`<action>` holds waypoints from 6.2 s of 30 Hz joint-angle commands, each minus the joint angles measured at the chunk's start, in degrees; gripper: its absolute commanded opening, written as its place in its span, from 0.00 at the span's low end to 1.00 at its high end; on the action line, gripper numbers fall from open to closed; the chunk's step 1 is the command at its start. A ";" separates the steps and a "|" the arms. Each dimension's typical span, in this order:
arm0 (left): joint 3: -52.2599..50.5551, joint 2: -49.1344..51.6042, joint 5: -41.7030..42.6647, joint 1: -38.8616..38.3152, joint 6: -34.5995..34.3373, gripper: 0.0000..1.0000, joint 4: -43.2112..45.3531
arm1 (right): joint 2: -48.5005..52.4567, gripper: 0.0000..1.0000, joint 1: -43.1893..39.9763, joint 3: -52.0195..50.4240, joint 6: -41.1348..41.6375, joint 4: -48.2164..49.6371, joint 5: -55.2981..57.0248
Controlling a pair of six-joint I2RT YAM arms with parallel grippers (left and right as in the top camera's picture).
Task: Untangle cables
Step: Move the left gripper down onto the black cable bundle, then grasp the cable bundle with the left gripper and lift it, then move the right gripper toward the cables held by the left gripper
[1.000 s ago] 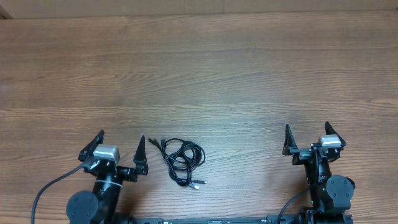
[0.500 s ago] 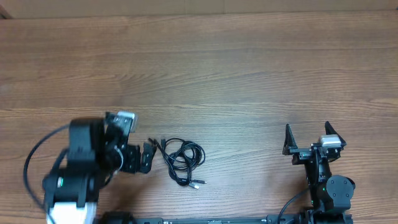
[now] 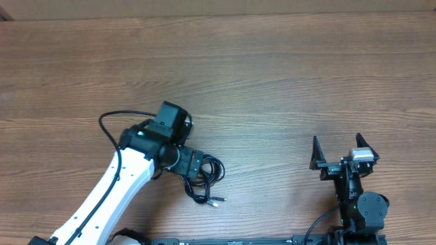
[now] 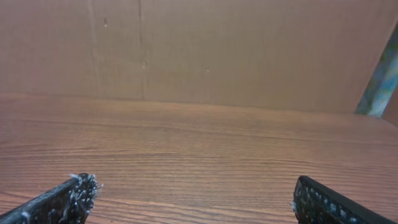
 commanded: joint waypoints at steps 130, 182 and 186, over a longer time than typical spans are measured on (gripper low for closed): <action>-7.06 11.41 28.70 9.31 -15.80 0.04 51.01 | 31.10 1.00 -0.20 32.37 24.70 -27.93 -26.69; -7.06 11.41 48.81 -0.09 -49.72 0.04 53.13 | 55.32 0.04 9.94 36.83 19.69 -18.25 -34.51; -7.06 11.41 53.40 -0.09 -46.53 0.04 52.98 | 55.32 0.04 9.94 36.83 22.38 -19.54 -28.57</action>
